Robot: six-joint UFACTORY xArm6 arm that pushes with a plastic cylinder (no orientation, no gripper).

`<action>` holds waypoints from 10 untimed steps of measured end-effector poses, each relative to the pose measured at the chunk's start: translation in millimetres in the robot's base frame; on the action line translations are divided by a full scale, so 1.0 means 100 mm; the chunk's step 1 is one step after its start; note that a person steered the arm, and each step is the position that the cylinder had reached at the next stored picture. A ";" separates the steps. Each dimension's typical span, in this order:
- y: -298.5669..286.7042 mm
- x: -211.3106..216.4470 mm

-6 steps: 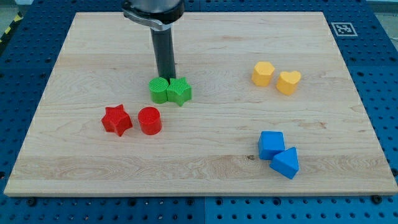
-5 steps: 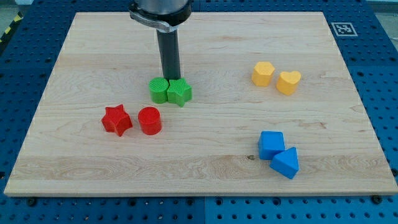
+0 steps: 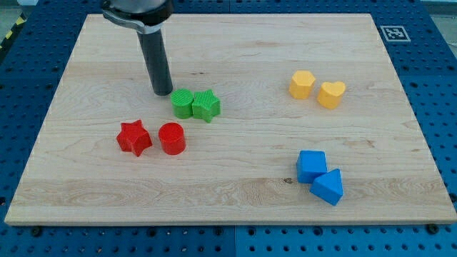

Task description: Move the green blocks to form a diagonal line with red circle

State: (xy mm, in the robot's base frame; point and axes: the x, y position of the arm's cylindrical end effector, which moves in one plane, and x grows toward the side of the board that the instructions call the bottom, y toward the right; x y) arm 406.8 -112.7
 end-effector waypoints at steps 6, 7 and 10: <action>0.35 0.39; 0.05 0.43; 0.07 0.58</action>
